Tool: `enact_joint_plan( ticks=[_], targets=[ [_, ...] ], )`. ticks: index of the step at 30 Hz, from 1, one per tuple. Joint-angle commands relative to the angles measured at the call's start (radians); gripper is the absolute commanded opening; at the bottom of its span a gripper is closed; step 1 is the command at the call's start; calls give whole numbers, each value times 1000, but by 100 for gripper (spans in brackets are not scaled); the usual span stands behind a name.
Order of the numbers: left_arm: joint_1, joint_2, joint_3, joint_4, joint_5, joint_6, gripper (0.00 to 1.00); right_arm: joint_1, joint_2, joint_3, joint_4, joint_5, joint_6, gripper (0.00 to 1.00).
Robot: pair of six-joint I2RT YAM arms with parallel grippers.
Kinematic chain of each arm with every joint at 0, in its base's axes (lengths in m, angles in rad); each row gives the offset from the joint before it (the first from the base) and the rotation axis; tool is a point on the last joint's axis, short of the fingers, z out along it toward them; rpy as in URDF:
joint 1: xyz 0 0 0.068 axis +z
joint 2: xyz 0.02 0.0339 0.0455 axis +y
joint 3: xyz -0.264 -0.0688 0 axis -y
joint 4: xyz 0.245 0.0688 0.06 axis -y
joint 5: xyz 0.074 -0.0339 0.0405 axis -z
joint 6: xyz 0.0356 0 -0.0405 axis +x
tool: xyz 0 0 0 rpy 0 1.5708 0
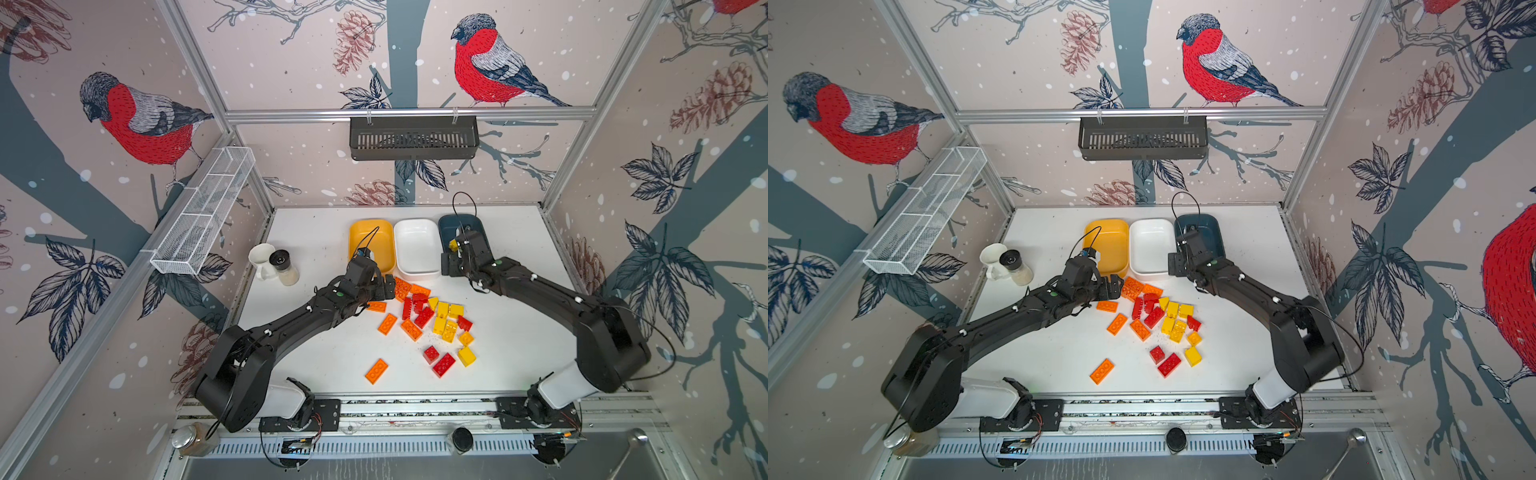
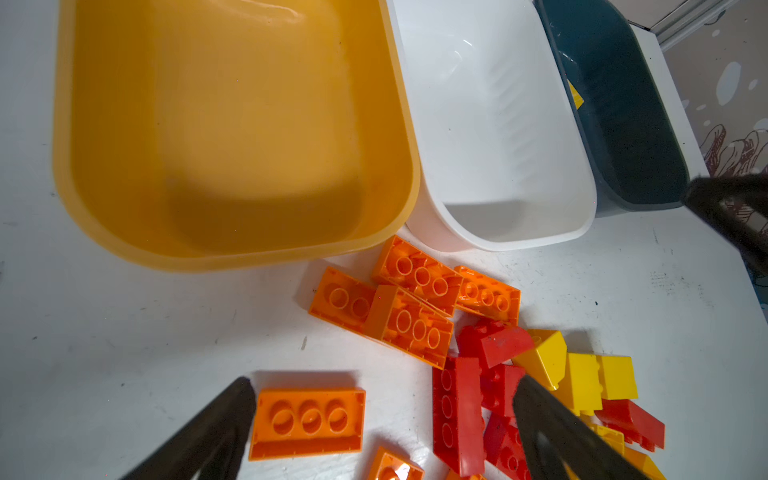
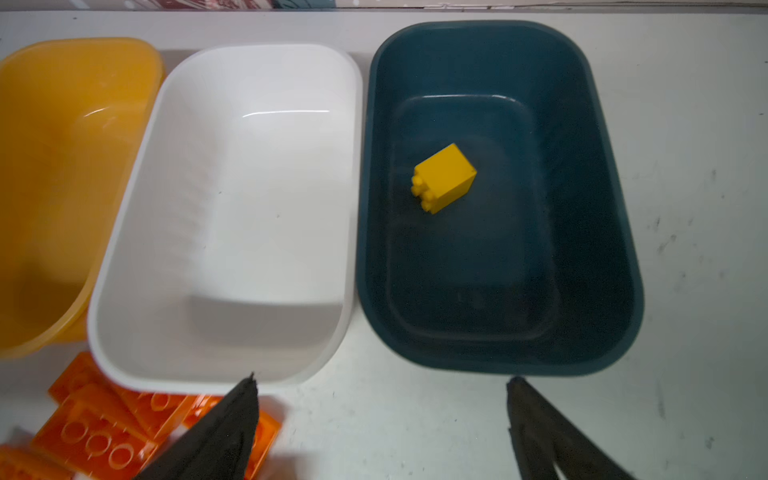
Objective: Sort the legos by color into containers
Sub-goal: 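Carry the yellow brick with the right gripper and drop it into the teal tub, then grasp another yellow brick from the pile with the right gripper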
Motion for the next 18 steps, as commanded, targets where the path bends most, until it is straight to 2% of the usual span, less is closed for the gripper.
enact_joint_plan(
  ticks=[1,7,12,18],
  targets=[
    [-2,10,13,-11,-26,-53,97,18,-92,-121,30,-64,89,92],
    [-3,13,14,12,-32,-82,97,45,-154,-243,-123,-17,202,82],
    [-4,22,34,-3,-46,-78,97,69,-119,-250,-150,-79,216,65],
    [-6,19,19,1,-40,-82,97,78,-77,-232,-115,-95,210,64]
  ],
)
